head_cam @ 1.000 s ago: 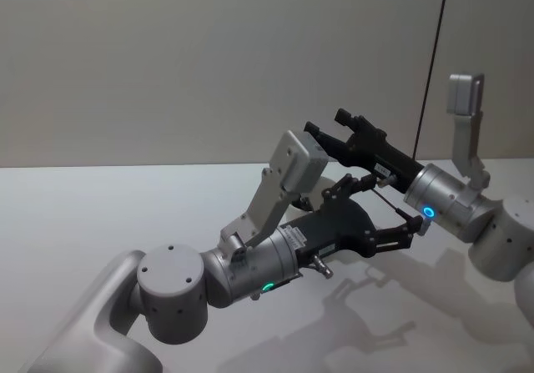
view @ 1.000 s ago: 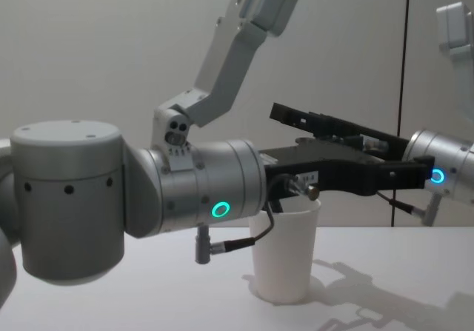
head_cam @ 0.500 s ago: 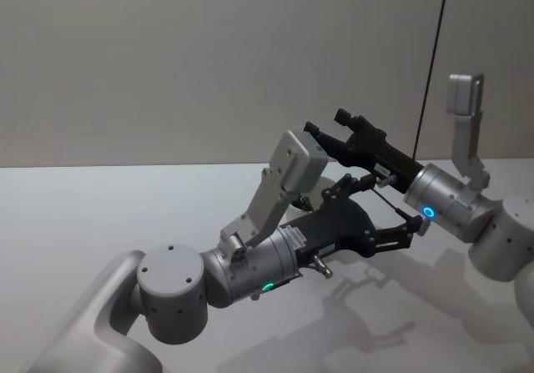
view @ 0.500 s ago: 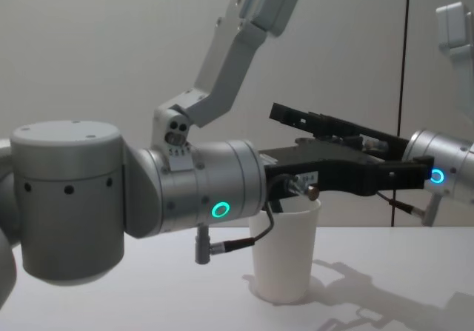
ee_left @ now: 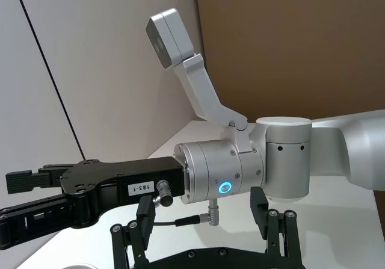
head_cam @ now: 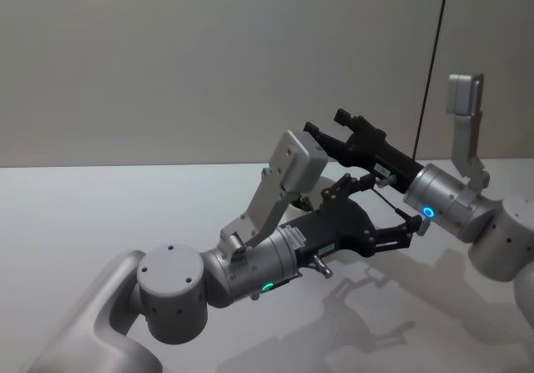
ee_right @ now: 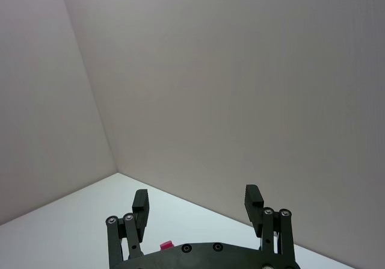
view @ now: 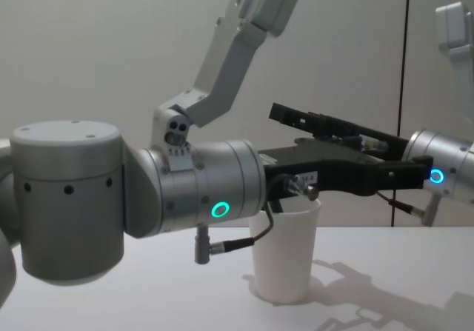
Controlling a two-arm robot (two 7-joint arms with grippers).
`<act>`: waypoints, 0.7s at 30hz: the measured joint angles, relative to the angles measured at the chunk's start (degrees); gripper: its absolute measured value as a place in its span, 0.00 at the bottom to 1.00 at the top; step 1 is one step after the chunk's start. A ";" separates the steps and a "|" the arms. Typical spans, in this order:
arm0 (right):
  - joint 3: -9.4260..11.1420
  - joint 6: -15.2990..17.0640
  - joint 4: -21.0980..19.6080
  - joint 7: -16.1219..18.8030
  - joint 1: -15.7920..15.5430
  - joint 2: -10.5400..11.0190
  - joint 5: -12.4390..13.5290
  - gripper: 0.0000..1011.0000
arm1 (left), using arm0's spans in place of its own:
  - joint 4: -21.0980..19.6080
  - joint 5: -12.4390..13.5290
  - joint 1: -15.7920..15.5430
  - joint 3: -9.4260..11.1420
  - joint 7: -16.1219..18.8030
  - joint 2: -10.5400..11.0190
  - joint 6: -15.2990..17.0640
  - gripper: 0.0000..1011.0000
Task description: Place the pen into the pen holder.
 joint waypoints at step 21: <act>-0.02 1.00 -4.96 -2.13 -3.53 0.58 -1.78 0.99 | -1.94 0.40 1.65 0.21 4.08 1.34 -0.11 0.99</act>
